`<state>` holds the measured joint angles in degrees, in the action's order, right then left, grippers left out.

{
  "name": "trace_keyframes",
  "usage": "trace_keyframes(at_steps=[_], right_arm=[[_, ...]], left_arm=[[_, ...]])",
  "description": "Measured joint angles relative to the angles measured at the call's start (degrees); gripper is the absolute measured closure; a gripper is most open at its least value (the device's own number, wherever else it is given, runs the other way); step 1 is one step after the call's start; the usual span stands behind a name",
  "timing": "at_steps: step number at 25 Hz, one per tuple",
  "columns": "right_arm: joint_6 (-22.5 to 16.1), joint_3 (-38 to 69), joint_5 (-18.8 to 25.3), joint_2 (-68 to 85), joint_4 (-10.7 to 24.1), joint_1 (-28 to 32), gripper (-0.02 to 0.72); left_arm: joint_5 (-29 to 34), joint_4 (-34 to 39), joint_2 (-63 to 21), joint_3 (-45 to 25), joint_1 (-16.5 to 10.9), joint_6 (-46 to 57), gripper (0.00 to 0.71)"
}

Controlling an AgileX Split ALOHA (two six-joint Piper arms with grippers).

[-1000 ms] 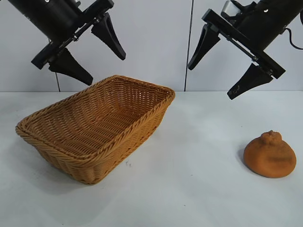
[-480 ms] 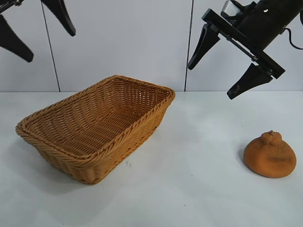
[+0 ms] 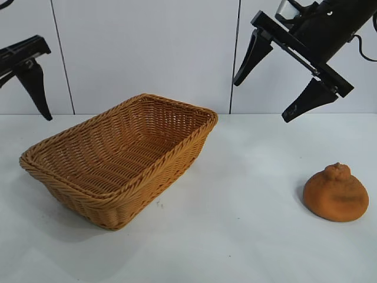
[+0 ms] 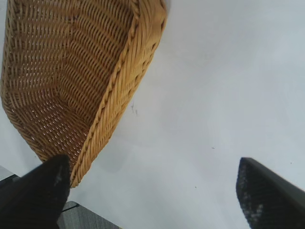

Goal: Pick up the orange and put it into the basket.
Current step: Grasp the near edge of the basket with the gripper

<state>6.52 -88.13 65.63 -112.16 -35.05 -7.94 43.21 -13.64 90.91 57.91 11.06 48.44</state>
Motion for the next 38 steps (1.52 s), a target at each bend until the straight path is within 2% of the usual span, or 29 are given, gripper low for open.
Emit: trace_keyframes(at_steps=[4,11,16,24,29,30,32,35,36,38], right_arm=[[0.0,0.0,-0.1,0.0,0.0,0.0,0.054],[0.0,0.0,-0.1,0.0,0.0,0.0,0.054],[0.0,0.0,0.0,0.0,0.0,0.0,0.054],[0.0,0.0,0.1,0.0,-0.1,0.0,0.054],[0.0,0.0,0.1,0.0,-0.1,0.0,0.054],[0.0,0.0,0.1,0.0,-0.1,0.0,0.054],[0.0,0.0,0.1,0.0,-0.1,0.0,0.054],[0.0,0.0,0.1,0.0,-0.1,0.0,0.054],[0.0,0.0,0.1,0.0,-0.1,0.0,0.054],[0.0,0.0,0.1,0.0,-0.1,0.0,0.054]], left_arm=[[-2.9,0.1,0.0,-2.0,0.5,1.1,0.154],[-6.9,0.6,1.0,-2.1,3.7,5.9,0.154],[-7.5,1.3,6.3,-2.1,3.8,6.2,0.154],[-15.1,-1.1,15.7,-2.1,3.8,6.3,0.154],[-16.0,-2.5,17.6,-2.1,3.9,6.1,0.165],[-16.0,-2.5,17.6,-2.1,4.0,6.1,0.192],[-16.0,-2.7,17.6,-2.1,4.0,6.0,0.294],[-15.9,-2.7,17.6,-2.1,4.0,6.0,0.555],[-16.0,-3.4,17.6,-2.1,4.0,6.4,0.609],[-15.3,-3.4,17.5,-1.8,4.0,6.2,0.614]])
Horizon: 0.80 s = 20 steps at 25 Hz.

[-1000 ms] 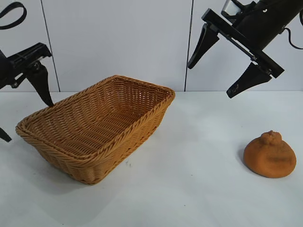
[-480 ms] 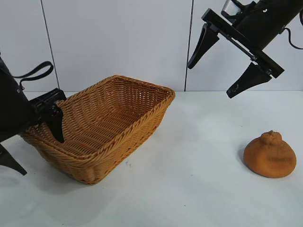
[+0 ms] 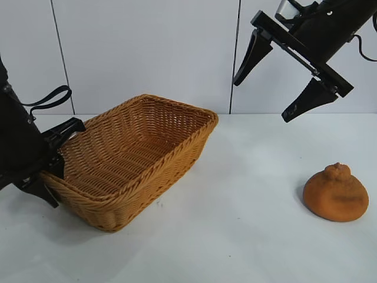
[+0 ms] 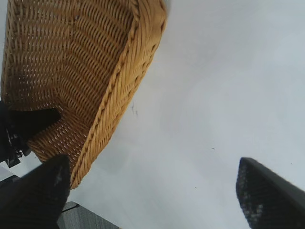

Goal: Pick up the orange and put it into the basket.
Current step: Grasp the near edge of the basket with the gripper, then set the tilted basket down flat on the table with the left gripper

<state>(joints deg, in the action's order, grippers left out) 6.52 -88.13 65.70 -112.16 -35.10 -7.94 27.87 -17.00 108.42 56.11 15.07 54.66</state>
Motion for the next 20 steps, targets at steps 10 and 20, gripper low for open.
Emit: trace_keyframes(at_steps=[10,20], right_arm=[[0.0,0.0,0.0,0.0,0.0,0.0,0.054],[0.0,0.0,0.2,0.0,0.0,0.0,0.054]], left_arm=[[10.3,1.0,-1.6,10.6,-3.5,-10.9,0.616],[31.6,-1.1,8.8,33.2,-4.6,-40.5,0.616]])
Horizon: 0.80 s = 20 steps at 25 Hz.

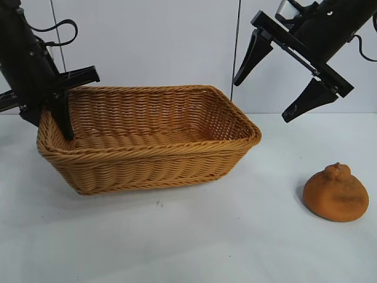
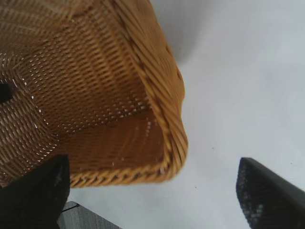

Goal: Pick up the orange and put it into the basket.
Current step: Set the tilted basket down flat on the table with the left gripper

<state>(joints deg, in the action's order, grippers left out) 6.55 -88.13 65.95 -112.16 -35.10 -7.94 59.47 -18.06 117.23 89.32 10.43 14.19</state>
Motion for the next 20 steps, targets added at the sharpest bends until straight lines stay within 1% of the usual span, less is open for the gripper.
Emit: trace_keyframes(at_steps=[3,6,9,13,17,20], right_arm=[[0.0,0.0,0.1,0.0,0.0,0.0,0.054],[0.0,0.0,0.1,0.0,0.0,0.0,0.054],[0.0,0.0,0.1,0.0,0.0,0.0,0.054],[0.0,0.0,0.2,0.0,0.0,0.0,0.054],[0.0,0.0,0.2,0.0,0.0,0.0,0.054],[0.0,0.0,0.2,0.0,0.0,0.0,0.054]], left_arm=[[5.5,-1.9,2.7,4.8,0.4,-4.9,0.616],[6.6,-2.2,4.2,6.1,1.4,-6.0,0.616],[6.0,-2.2,5.2,6.1,2.2,-6.2,0.616],[3.4,-2.7,7.4,6.4,2.7,-6.4,0.616],[1.3,-2.6,10.1,6.4,2.7,-6.5,0.616],[0.2,-2.4,10.6,6.4,2.7,-6.6,0.616]])
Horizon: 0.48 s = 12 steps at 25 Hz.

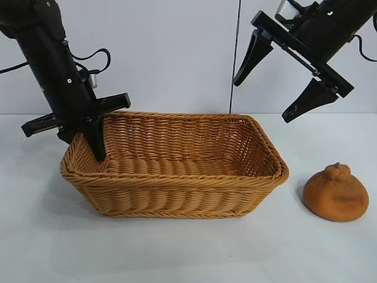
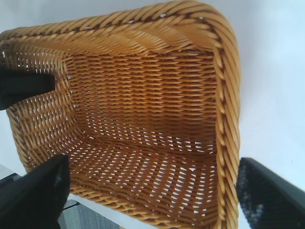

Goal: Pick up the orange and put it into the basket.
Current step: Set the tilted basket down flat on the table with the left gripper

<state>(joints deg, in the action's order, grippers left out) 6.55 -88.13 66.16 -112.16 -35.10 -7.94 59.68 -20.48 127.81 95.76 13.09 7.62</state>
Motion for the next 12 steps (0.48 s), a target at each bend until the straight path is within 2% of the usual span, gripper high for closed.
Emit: trace_keyframes(at_steps=[4,6,8,10,12], right_arm=[[0.0,0.0,0.0,0.0,0.0,0.0,0.054],[0.0,0.0,0.0,0.0,0.0,0.0,0.054],[0.0,0.0,0.0,0.0,0.0,0.0,0.054],[0.0,0.0,0.3,0.0,0.0,0.0,0.054],[0.0,0.0,0.9,0.0,0.0,0.0,0.054]], left_arm=[[-0.3,-0.1,0.0,0.0,0.0,-1.0,0.613],[-0.3,-0.4,0.0,0.0,0.0,-1.6,0.56],[-0.3,-0.8,0.0,0.0,0.0,-1.9,0.438],[-0.3,-1.1,0.0,0.0,0.0,-2.0,0.27],[0.2,-1.4,0.0,0.1,0.0,-2.0,0.169]])
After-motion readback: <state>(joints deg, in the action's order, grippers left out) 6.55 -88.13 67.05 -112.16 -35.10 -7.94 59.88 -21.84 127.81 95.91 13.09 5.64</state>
